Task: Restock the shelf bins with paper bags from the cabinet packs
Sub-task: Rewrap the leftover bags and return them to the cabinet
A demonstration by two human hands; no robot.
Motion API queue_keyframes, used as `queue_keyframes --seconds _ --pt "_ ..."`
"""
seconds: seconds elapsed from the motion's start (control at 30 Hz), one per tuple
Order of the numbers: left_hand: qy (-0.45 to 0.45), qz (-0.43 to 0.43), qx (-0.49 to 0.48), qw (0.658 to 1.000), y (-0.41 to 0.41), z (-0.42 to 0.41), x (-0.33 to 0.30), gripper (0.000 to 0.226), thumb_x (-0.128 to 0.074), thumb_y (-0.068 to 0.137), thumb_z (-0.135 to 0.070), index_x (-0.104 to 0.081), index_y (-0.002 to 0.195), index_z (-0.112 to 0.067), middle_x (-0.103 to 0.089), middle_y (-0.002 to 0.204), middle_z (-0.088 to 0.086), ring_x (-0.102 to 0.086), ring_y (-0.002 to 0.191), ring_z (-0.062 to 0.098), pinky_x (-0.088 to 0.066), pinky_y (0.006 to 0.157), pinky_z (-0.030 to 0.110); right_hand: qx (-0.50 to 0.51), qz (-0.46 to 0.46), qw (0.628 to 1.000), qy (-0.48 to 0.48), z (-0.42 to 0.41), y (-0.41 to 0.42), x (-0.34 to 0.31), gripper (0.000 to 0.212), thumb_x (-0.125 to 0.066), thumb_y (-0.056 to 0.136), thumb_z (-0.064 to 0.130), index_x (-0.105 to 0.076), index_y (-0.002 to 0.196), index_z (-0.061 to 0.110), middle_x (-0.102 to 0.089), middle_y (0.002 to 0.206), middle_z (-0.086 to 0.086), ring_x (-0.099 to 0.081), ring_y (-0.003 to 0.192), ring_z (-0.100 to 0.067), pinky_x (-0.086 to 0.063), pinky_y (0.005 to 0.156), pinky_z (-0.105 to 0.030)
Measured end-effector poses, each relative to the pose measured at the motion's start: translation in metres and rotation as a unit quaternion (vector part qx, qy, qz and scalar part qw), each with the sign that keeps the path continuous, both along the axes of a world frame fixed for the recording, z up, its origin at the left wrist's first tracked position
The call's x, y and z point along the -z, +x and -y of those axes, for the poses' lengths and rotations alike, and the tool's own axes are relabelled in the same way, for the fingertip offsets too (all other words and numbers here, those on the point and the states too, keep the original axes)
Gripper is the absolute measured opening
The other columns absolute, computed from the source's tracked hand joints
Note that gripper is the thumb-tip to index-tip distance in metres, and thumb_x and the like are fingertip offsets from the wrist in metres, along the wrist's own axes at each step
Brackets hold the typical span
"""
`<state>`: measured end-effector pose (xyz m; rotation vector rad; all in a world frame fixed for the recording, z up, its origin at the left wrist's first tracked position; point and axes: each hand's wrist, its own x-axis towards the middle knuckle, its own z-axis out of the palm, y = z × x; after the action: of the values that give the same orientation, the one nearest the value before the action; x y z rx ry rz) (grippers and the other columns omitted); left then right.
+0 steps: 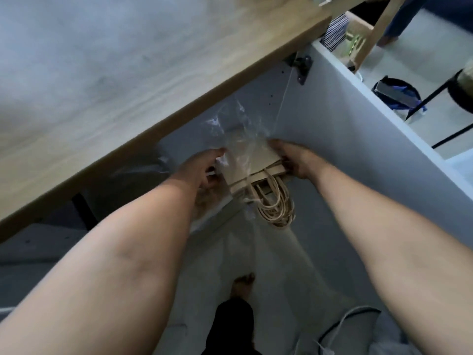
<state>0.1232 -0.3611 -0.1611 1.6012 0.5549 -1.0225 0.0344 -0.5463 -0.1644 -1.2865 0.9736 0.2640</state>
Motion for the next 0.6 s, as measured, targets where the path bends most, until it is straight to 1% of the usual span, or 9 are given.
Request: queue_keyframes --seconds 0.07,0.1,0.17,0.2,0.27,0.37,0.43,0.53,0.6 --pt "-0.019 0.006 -0.024 1.0 0.019 0.006 0.015 0.027 -0.069 0.086 -0.029 -0.057 0.107 -0.016 -0.056 0.103 0.006 -0.055 0.086 0.021 -0.051 0.064 0.036 -0.004 0.01 1.0 0.005 0.006 0.021 0.009 0.026 -0.053 0.096 0.036 -0.056 0.077 0.017 -0.062 0.045 0.005 -0.056 0.033 -0.006 -0.041 0.035 -0.012" --pt "-0.031 0.008 -0.035 0.999 0.028 0.009 0.022 0.024 -0.068 0.088 -0.028 -0.057 0.105 -0.015 -0.056 0.1 0.006 -0.055 0.085 0.02 -0.052 0.068 0.036 -0.007 0.01 1.0 0.004 0.01 0.032 0.013 0.029 -0.052 0.096 0.038 -0.056 0.076 0.017 -0.061 0.05 0.004 -0.057 0.036 -0.007 -0.042 0.037 -0.013" --pt "-0.043 0.013 -0.044 0.998 0.044 0.015 0.035 0.014 -0.066 0.09 -0.026 -0.058 0.093 -0.014 -0.055 0.089 0.006 -0.054 0.081 0.019 -0.052 0.07 0.036 -0.011 0.0 1.0 -0.018 0.019 0.055 0.027 0.031 -0.052 0.094 0.044 -0.058 0.077 0.018 -0.056 0.07 0.0 -0.056 0.056 -0.012 -0.045 0.05 -0.02" --pt "-0.05 0.017 -0.051 0.997 0.049 0.017 0.039 0.014 -0.065 0.09 -0.026 -0.057 0.087 -0.015 -0.054 0.087 0.006 -0.054 0.08 0.019 -0.052 0.071 0.035 -0.014 -0.002 0.999 -0.03 0.022 0.063 0.031 0.033 -0.052 0.093 0.046 -0.059 0.079 0.018 -0.053 0.076 -0.001 -0.052 0.065 -0.014 -0.045 0.058 -0.024" --pt "-0.06 0.027 -0.063 0.996 0.062 0.021 0.048 0.016 -0.064 0.091 -0.027 -0.055 0.083 -0.015 -0.053 0.088 0.005 -0.054 0.08 0.018 -0.051 0.076 0.035 -0.031 0.001 0.999 -0.038 0.027 0.083 0.042 0.036 -0.049 0.092 0.051 -0.06 0.08 0.019 -0.052 0.081 0.0 -0.049 0.073 -0.015 -0.045 0.067 -0.027" --pt "-0.086 0.043 -0.077 0.992 0.077 0.029 0.057 0.017 -0.06 0.094 -0.025 -0.054 0.082 -0.014 -0.053 0.088 0.005 -0.053 0.079 0.017 -0.052 0.074 0.034 -0.048 0.0 0.997 -0.059 0.034 0.109 0.053 0.041 -0.045 0.091 0.057 -0.062 0.081 0.022 -0.055 0.088 0.001 -0.049 0.078 -0.016 -0.041 0.074 -0.028" --pt "-0.093 0.049 -0.085 0.991 0.087 0.032 0.062 0.018 -0.057 0.095 -0.026 -0.054 0.083 -0.014 -0.053 0.091 0.007 -0.054 0.079 0.018 -0.051 0.076 0.036 -0.056 0.003 0.996 -0.066 0.037 0.125 0.059 0.043 -0.042 0.091 0.058 -0.062 0.082 0.021 -0.055 0.088 0.002 -0.049 0.08 -0.018 -0.039 0.073 -0.028" --pt "-0.101 0.061 -0.104 0.987 0.099 0.034 0.074 0.019 -0.053 0.098 -0.03 -0.055 0.087 -0.015 -0.055 0.095 0.009 -0.055 0.083 0.02 -0.05 0.083 0.037 -0.051 0.021 0.997 -0.05 0.039 0.142 0.065 0.043 -0.039 0.095 0.052 -0.06 0.093 0.015 -0.054 0.083 0.0 -0.048 0.071 -0.016 -0.035 0.059 -0.022" --pt "-0.116 0.063 -0.118 0.984 0.103 0.04 0.073 0.023 -0.047 0.1 -0.033 -0.055 0.088 -0.015 -0.054 0.091 0.008 -0.055 0.081 0.019 -0.049 0.082 0.035 -0.042 0.037 0.998 -0.04 0.038 0.149 0.066 0.039 -0.039 0.096 0.048 -0.059 0.096 0.015 -0.056 0.087 -0.001 -0.052 0.075 -0.016 -0.037 0.061 -0.022"
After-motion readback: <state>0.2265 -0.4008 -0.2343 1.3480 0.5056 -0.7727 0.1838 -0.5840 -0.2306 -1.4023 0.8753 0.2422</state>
